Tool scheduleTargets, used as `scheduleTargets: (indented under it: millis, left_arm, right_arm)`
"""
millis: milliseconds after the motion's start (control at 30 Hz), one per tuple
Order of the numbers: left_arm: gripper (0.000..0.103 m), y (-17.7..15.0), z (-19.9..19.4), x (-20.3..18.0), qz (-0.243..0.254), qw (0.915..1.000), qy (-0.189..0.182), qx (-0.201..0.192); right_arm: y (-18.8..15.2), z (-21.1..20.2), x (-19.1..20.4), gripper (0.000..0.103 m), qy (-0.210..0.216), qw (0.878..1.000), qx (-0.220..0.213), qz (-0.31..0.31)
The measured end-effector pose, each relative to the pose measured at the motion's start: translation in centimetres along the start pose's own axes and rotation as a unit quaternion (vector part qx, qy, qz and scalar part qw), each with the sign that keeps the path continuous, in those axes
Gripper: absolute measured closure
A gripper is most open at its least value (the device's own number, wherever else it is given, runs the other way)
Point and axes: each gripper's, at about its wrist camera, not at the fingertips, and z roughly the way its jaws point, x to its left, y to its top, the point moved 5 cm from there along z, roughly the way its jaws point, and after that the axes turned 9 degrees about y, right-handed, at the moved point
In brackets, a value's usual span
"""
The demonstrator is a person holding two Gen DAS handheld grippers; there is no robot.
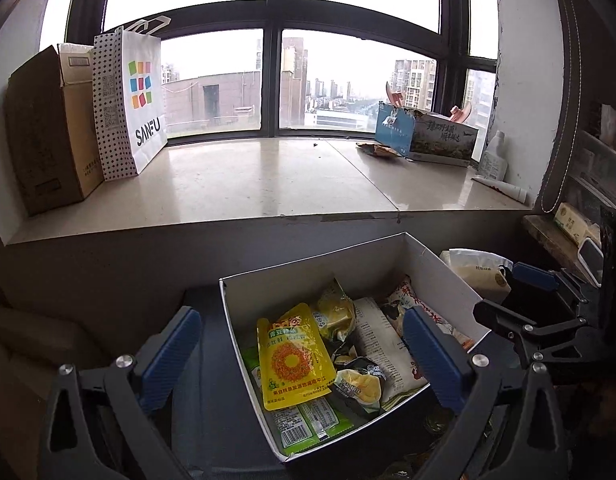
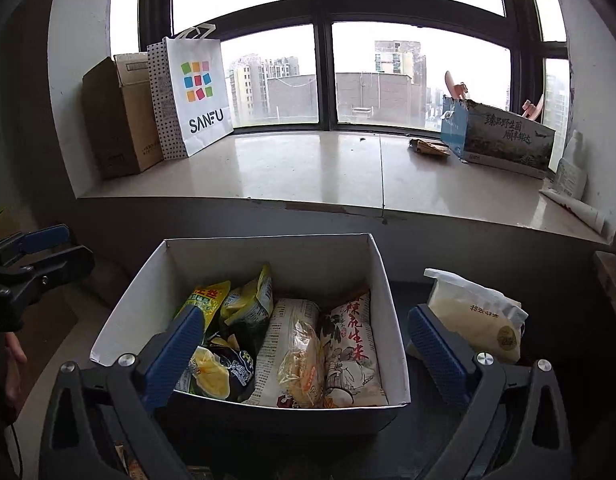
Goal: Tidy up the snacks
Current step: 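Grasp the green garlic bag with the right gripper while the left grasps a small snack bag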
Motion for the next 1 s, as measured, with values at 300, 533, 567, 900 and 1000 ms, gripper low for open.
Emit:
scheduleTargets:
  millis: [300, 533, 567, 900, 1000]
  left_arm:
    - [0.000, -4.4, -7.3, -0.5, 0.008, 0.9987, -0.046, -0.022]
    - [0.000, -10.9, -11.6, -2.1, -0.006, 0.9955, -0.091, -0.025]
    - [0.000, -11.9, -12.1, -2.3, -0.008, 0.9947, -0.100, -0.024]
    - [0.000, -18.8, -11.7, -2.1, -0.006, 0.9948, -0.094, 0.038]
    - [0.000, -19.4, -11.3, -1.5, -0.012, 0.9952, -0.086, 0.046]
  right_arm:
    - [-5.0, -7.3, 0.8, 0.000, 0.034, 0.999, -0.021, -0.003]
    - [-12.8, -11.4, 0.3, 0.000, 0.044, 0.998, -0.009, 0.033]
    - [-14.1, -11.7, 0.3, 0.000, 0.045, 0.998, -0.006, 0.044]
    - [-21.9, -10.2, -0.5, 0.000, 0.067, 0.991, 0.065, 0.100]
    - [-21.7, -9.1, -1.3, 0.000, 0.054, 0.991, 0.065, 0.105]
